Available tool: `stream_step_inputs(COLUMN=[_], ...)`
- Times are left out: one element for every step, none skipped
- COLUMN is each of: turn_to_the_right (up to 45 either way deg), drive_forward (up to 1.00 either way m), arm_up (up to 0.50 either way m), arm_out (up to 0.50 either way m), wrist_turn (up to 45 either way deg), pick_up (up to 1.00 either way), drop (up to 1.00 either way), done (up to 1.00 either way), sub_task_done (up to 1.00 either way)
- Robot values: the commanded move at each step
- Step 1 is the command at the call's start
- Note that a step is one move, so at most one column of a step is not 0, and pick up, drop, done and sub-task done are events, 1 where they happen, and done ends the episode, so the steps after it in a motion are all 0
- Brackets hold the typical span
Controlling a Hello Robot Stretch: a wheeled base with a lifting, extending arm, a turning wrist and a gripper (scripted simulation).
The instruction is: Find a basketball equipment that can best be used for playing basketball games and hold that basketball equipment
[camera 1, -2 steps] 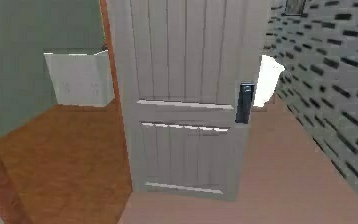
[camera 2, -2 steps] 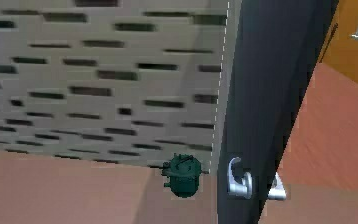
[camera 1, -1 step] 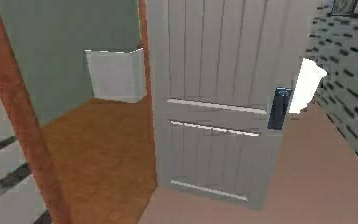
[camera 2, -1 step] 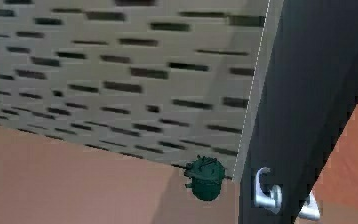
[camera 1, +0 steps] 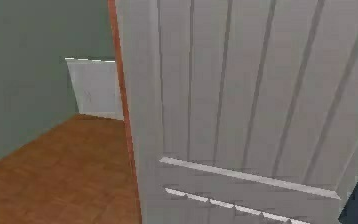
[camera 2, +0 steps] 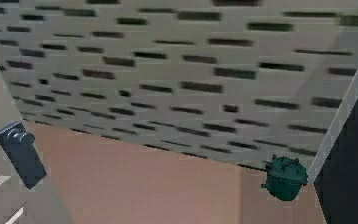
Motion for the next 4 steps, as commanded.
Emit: stream_step_inputs(turn_to_the_right=[-42.0,0.0,6.0,0.0], drive_forward=[0.00,0.75,0.00,0.25], arm_up=[0.00,0.00,0.00,0.00], arm_out=[0.00,0.00,0.00,0.00], wrist_turn=[0.0,0.0,0.0,0.0], pick_up=[0.00,0.00,0.00,0.00], drop=[0.00,0.00,0.00,0.00], done=[0.00,0.00,0.00,0.00], sub_task_done=[0.00,0.00,0.00,0.00])
